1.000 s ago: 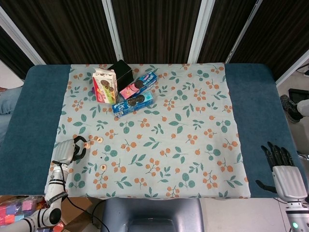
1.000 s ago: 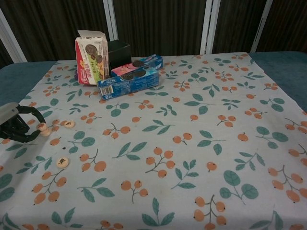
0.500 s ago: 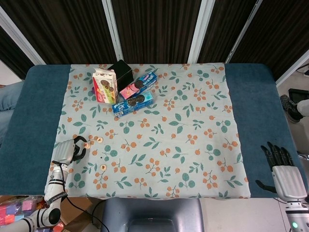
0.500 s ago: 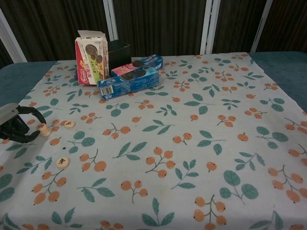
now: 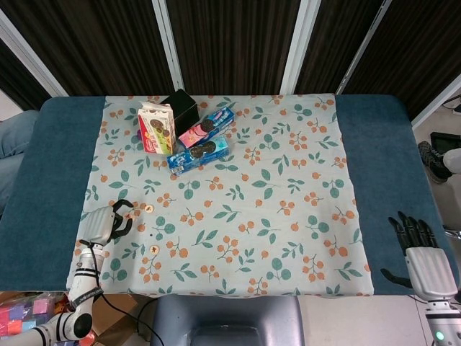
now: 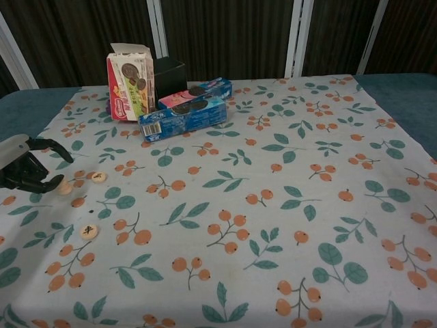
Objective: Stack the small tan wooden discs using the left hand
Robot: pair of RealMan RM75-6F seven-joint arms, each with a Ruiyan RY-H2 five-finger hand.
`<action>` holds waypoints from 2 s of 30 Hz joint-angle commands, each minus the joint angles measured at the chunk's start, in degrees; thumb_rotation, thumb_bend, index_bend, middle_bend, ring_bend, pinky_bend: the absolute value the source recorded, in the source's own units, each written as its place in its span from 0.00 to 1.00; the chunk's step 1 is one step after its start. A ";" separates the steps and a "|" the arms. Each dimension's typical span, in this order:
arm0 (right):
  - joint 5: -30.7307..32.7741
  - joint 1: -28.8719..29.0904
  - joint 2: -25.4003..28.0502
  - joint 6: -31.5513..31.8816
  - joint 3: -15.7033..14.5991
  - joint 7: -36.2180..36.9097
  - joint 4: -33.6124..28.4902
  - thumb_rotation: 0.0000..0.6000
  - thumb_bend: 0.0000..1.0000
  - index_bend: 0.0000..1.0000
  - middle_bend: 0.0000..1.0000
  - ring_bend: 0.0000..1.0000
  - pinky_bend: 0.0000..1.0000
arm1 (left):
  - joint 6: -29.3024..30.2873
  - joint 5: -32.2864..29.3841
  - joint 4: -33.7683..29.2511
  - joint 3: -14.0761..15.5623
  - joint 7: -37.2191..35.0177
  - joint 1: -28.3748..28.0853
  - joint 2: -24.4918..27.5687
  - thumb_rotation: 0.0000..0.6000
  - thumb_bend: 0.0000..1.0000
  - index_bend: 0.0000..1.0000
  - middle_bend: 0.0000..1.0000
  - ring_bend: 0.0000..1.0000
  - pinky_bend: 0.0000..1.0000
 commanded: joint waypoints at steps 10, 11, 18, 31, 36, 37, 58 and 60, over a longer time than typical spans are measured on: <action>-0.20 -0.05 0.32 0.17 -0.02 0.90 0.06 1.00 0.19 0.00 0.00 0.00 0.00 | 1.75 -3.22 -1.47 -2.42 15.07 -4.02 -4.92 1.00 0.42 0.36 1.00 1.00 1.00; -0.22 -0.05 0.38 0.15 -0.04 1.01 0.09 1.00 0.19 0.00 0.00 0.00 0.00 | 1.43 -4.53 -1.89 -2.91 17.59 -4.60 -5.22 1.00 0.42 0.36 1.00 1.00 1.00; -0.56 -0.05 0.57 0.12 -0.22 1.20 0.07 1.00 0.19 0.00 0.00 0.00 0.00 | 2.38 -15.10 -6.95 -5.73 37.92 -8.37 -5.46 1.00 0.42 0.37 1.00 1.00 1.00; -0.89 -0.28 0.87 0.63 -0.28 2.01 0.13 1.00 0.19 0.00 0.00 0.00 0.00 | 3.56 -22.08 -5.73 -5.08 46.86 -11.21 -7.51 1.00 0.41 0.36 1.00 1.00 1.00; -0.98 -0.25 1.00 0.53 -0.33 2.26 0.12 1.00 0.19 0.00 0.00 0.00 0.00 | 3.41 -22.08 -4.36 -4.57 45.96 -11.50 -8.21 1.00 0.41 0.36 1.00 1.00 1.00; -1.03 -0.29 1.06 0.59 -0.35 2.36 0.10 1.00 0.19 0.00 0.00 0.00 0.00 | 3.26 -22.19 -3.79 -4.51 45.75 -11.60 -8.44 1.00 0.41 0.37 1.00 1.00 1.00; -0.92 -0.52 1.51 0.86 -0.27 3.11 -0.02 1.00 0.19 0.00 0.00 0.00 0.00 | 1.52 -21.81 1.75 -3.56 42.51 -12.33 -10.40 1.00 0.41 0.42 1.00 1.00 1.00; -0.92 -0.51 1.50 0.82 -0.27 3.08 -0.01 1.00 0.19 0.00 0.00 0.00 0.00 | 1.39 -21.70 2.04 -3.52 42.15 -12.32 -10.46 1.00 0.41 0.43 1.00 1.00 1.00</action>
